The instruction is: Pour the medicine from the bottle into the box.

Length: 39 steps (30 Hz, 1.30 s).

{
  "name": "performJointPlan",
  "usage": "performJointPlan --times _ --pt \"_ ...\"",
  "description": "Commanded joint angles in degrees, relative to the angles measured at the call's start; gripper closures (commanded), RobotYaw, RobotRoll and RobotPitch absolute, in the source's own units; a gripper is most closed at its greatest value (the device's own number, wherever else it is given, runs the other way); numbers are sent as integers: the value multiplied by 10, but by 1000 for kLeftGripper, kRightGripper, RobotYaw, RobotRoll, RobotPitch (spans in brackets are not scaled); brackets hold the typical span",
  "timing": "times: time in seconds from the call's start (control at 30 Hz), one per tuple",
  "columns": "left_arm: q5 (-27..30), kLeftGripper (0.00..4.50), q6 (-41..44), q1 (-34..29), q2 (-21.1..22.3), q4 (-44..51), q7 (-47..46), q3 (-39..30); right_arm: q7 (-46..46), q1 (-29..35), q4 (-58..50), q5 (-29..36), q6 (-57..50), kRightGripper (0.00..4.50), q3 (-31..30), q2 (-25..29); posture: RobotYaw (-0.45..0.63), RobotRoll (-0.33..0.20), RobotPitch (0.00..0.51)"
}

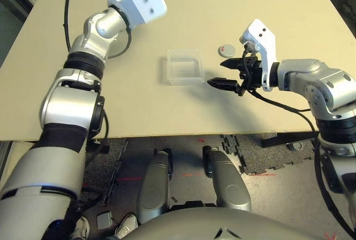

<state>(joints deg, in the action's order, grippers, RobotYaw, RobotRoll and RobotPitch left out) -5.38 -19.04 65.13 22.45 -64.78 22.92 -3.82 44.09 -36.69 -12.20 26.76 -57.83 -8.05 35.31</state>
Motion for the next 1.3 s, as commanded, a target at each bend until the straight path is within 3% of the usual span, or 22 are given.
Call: performJointPlan --times 0.03,0.27,0.47,0.57,0.7,0.73,0.8,0.87,1.03,1.2,1.3 --pt "74 2103 89 -42 -28 15 -3 -54 9 0 2 -1 8 0 1 8 37 0 209" --pt "149 2103 183 -76 -66 34 -58 -121 22 -6 -1 -1 2 0 -10 14 34 0 206" --pt "148 2103 191 -83 -67 62 -58 -108 24 1 -7 -2 -1 0 -13 22 24 0 205" --pt "107 2103 156 -71 -52 67 -47 -68 20 8 -7 -7 1 0 -16 25 19 0 204" --pt "-184 2103 -73 -1 46 98 -88 176 10 19 -4 -20 7 0 -18 23 19 0 198" --pt "-237 2103 -112 30 64 96 -107 219 7 20 -4 -21 7 0 -16 19 22 0 195" --pt "-406 2103 -187 99 107 107 -194 343 4 22 -4 -20 8 0 -12 13 29 0 191" --pt "-515 2103 -228 145 125 99 -257 431 2 21 1 -22 13 0 -11 5 34 0 185" --pt "-651 2103 -281 183 133 78 -372 551 -8 15 11 -28 26 0 -8 -20 15 0 175" --pt "-692 2103 -291 181 128 64 -420 591 -16 12 10 -26 27 0 0 -33 4 0 175" --pt "-686 2103 -298 178 120 56 -420 590 -15 12 12 -28 28 0 3 -32 5 0 174"
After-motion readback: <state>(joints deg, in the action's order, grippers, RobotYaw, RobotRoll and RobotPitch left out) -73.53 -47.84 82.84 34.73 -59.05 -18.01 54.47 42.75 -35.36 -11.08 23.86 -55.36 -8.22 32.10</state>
